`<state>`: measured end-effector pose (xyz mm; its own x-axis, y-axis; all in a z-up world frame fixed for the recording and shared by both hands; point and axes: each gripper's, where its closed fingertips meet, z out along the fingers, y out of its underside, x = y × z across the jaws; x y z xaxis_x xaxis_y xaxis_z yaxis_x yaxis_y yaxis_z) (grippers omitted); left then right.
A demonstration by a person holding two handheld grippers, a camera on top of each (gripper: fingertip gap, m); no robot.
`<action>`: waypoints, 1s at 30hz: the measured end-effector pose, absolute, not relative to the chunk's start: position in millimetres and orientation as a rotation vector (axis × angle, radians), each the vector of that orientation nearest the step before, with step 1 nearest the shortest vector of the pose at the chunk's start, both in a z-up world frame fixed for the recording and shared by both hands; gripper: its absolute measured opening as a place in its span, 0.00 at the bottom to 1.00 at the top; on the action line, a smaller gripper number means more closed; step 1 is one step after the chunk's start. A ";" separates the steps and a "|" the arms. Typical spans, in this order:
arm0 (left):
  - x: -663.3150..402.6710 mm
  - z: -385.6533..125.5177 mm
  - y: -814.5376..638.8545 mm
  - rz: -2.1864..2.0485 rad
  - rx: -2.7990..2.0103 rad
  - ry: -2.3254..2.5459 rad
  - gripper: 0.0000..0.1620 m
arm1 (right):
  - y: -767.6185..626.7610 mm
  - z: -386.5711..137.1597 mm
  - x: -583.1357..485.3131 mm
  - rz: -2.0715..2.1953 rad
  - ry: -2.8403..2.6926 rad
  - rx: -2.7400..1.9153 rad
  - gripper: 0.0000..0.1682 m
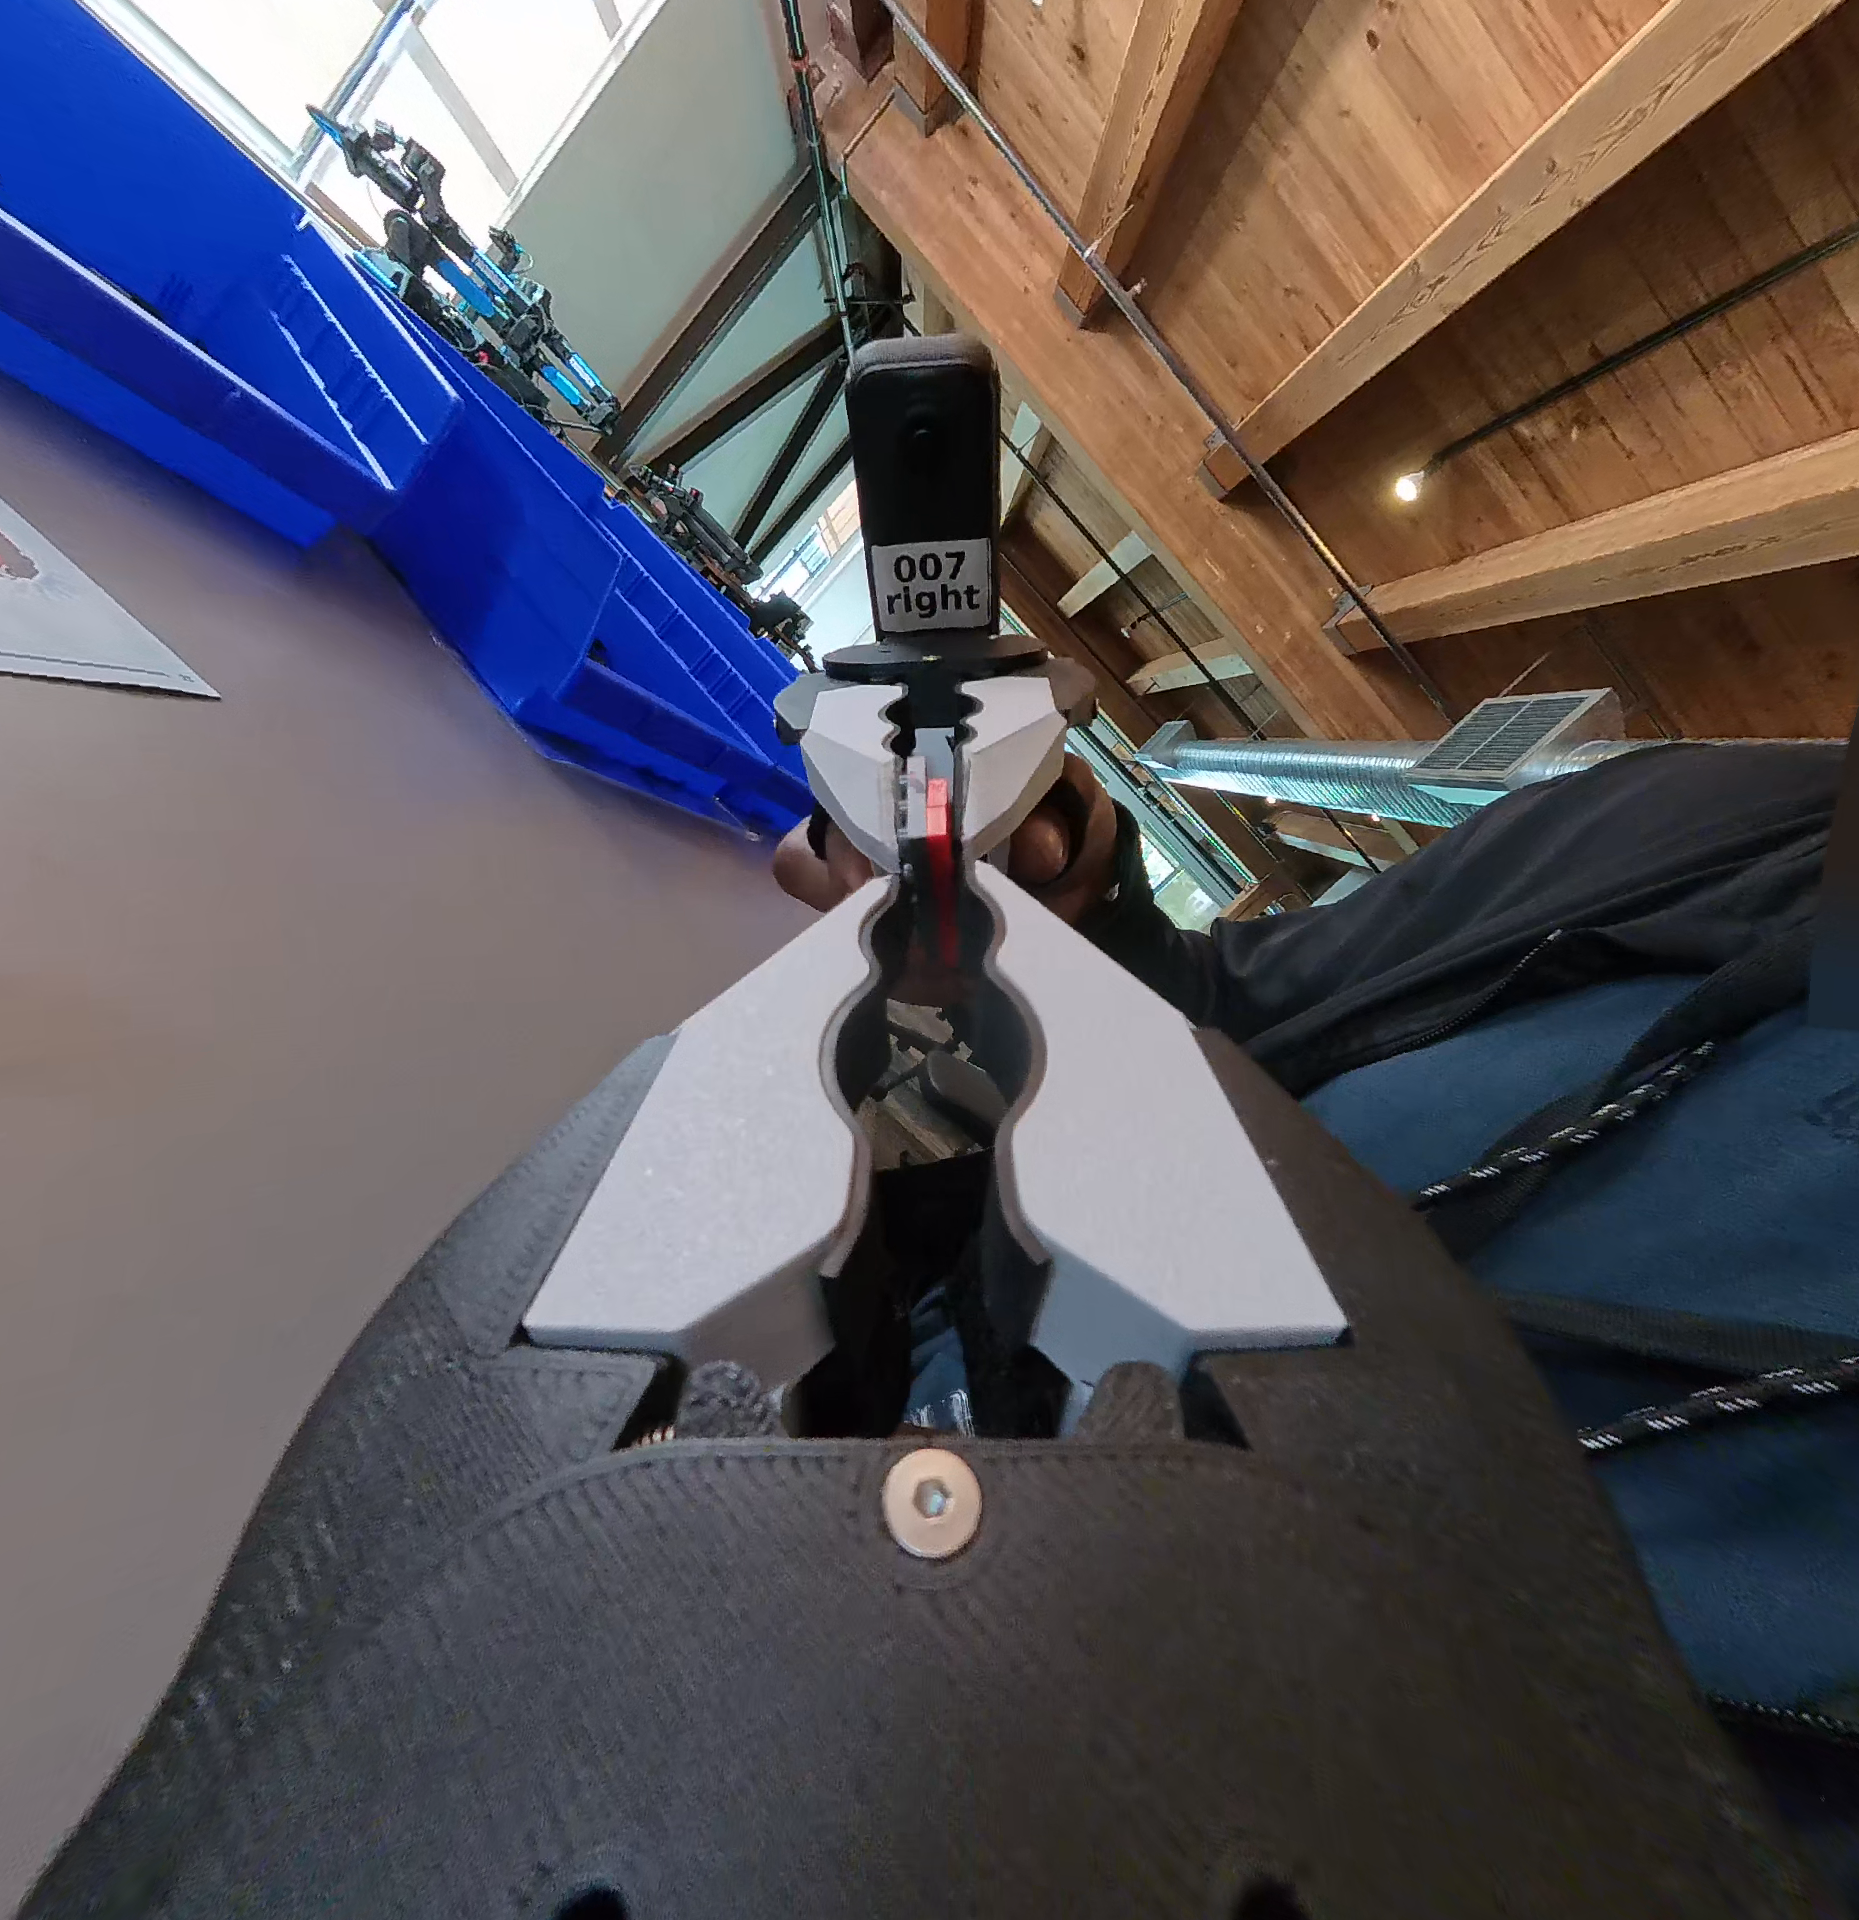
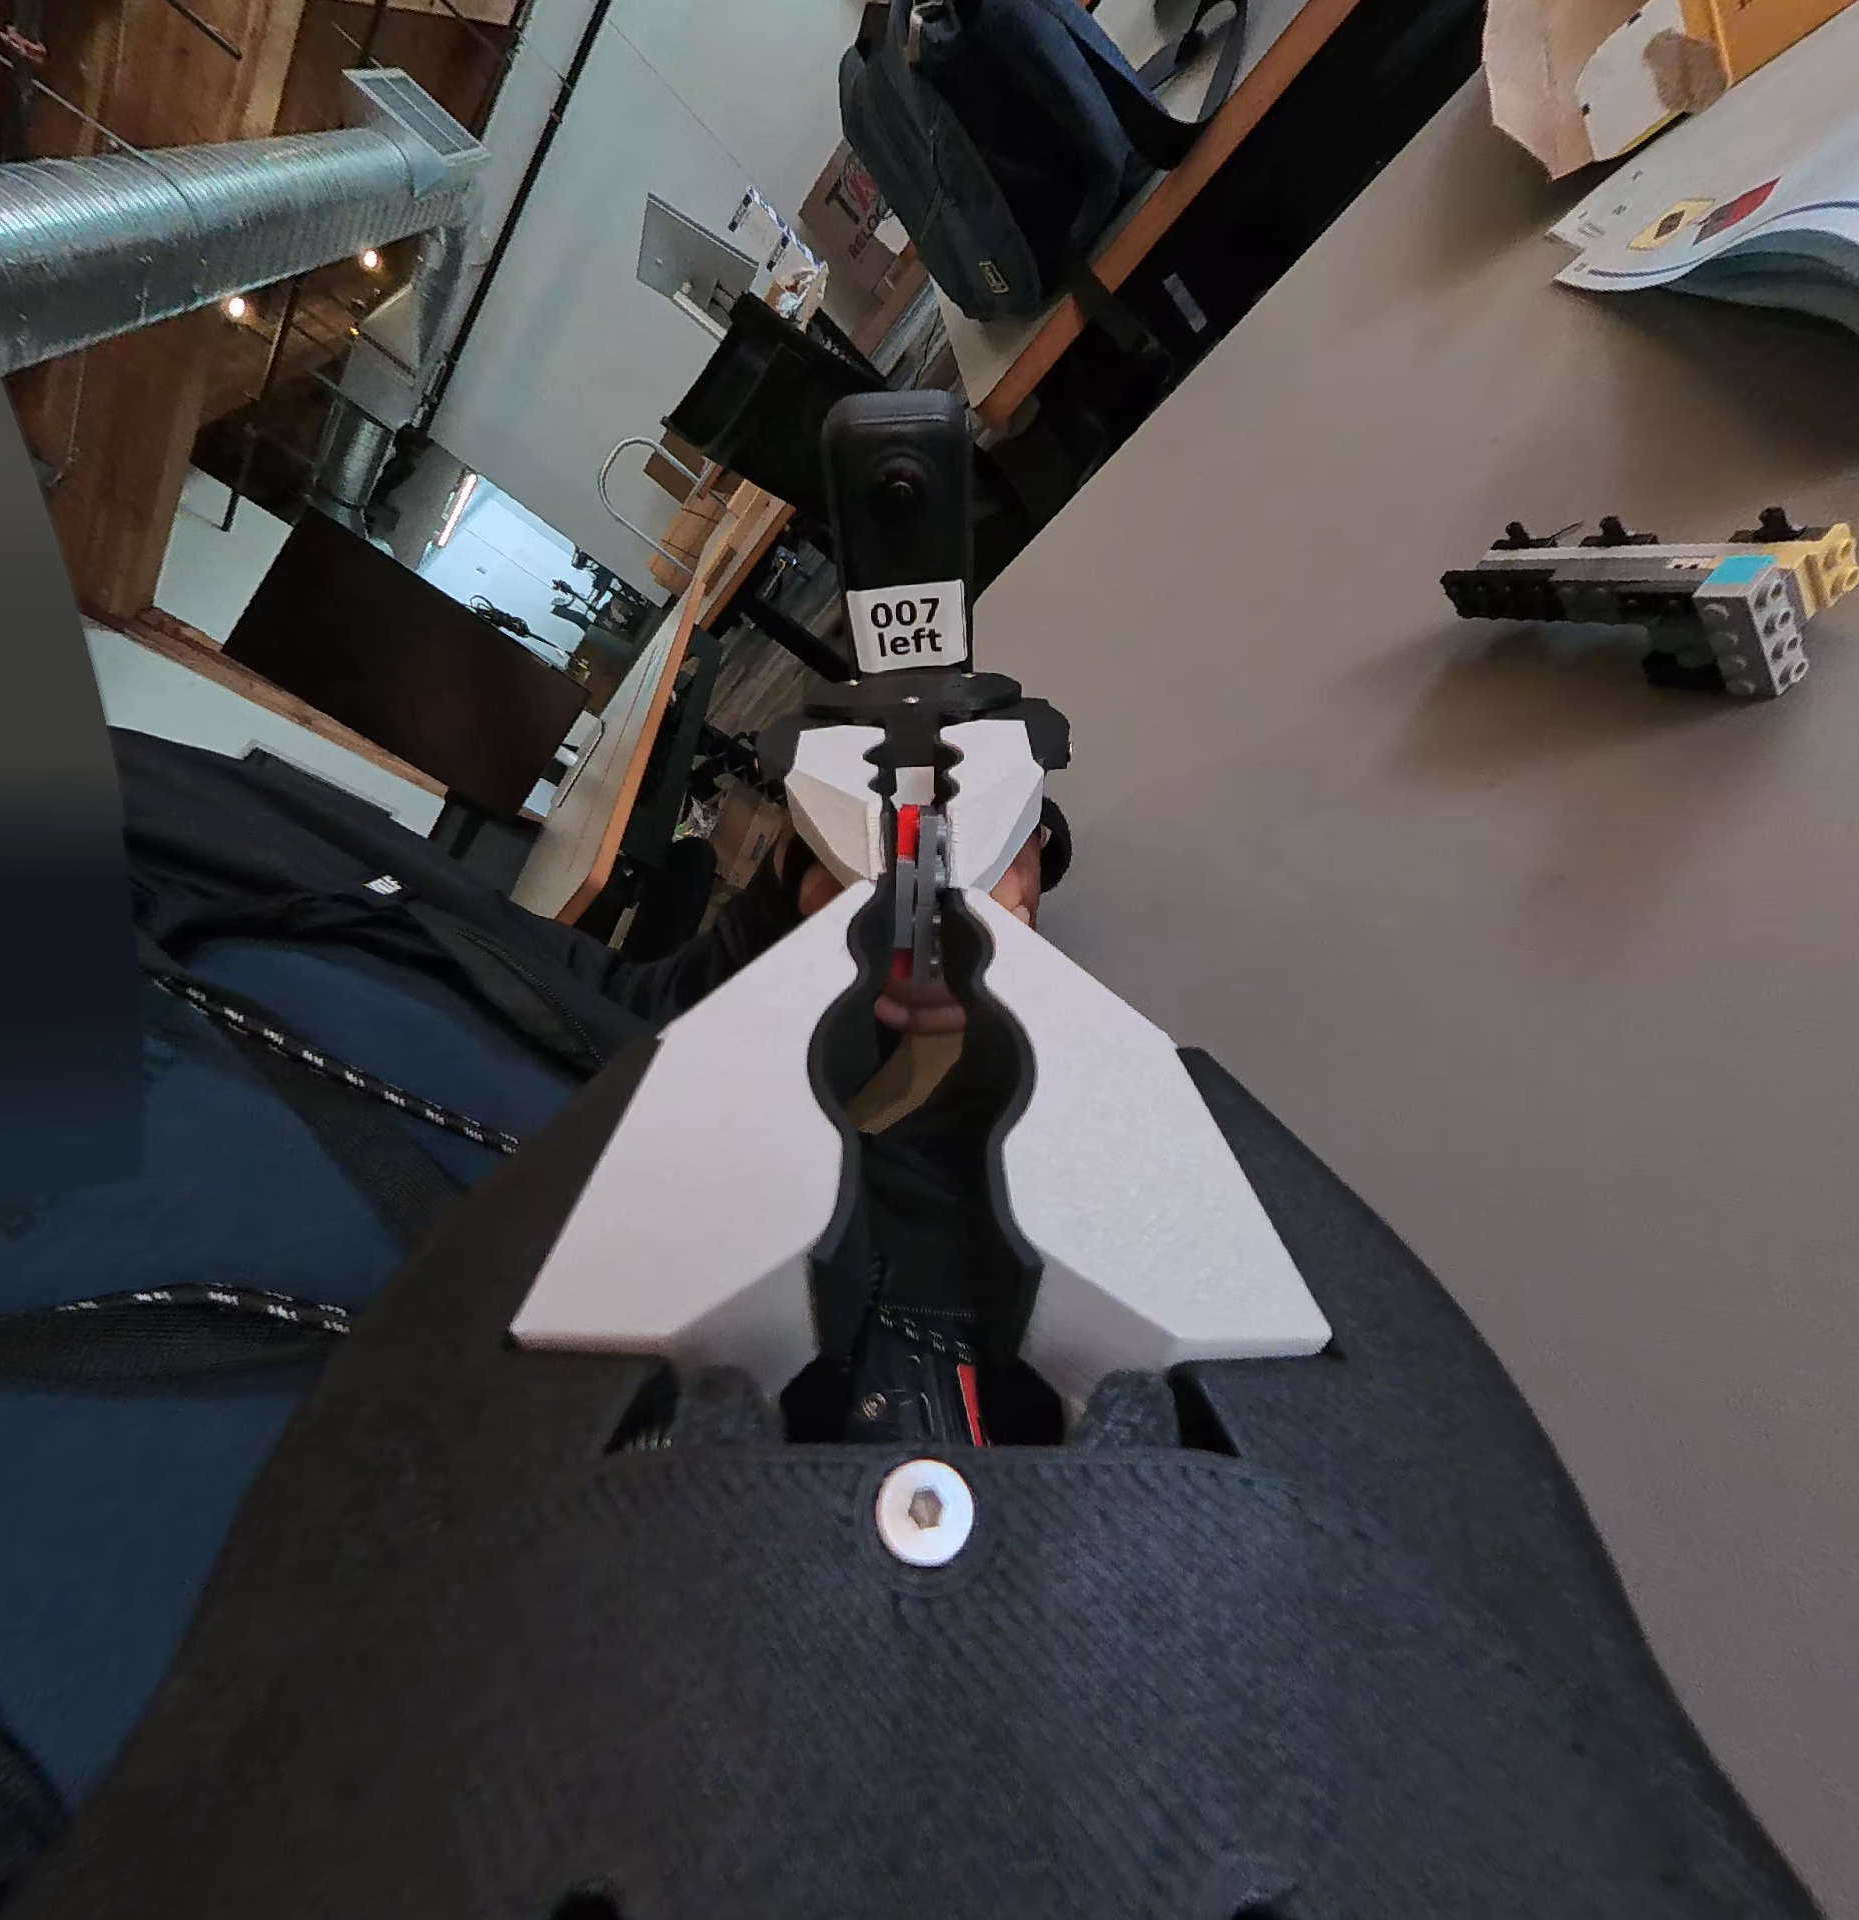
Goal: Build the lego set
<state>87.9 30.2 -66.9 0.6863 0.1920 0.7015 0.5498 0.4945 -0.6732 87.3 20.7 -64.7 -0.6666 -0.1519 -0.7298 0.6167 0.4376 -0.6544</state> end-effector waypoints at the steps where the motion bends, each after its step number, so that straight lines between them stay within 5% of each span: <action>1: 87.9 -67.1 30.4 -0.249 -1.060 -0.821 0.05 | 20.9 -64.9 87.2 -1.298 1.943 0.390 0.05; 23: 83.8 -71.7 31.0 -0.255 -1.055 -0.857 0.05 | 22.3 -70.1 82.0 -1.369 1.958 0.412 0.05; 30: 73.2 -80.4 20.0 -0.246 -1.023 -0.945 0.17 | 32.5 -90.0 57.3 -1.430 2.244 0.353 0.05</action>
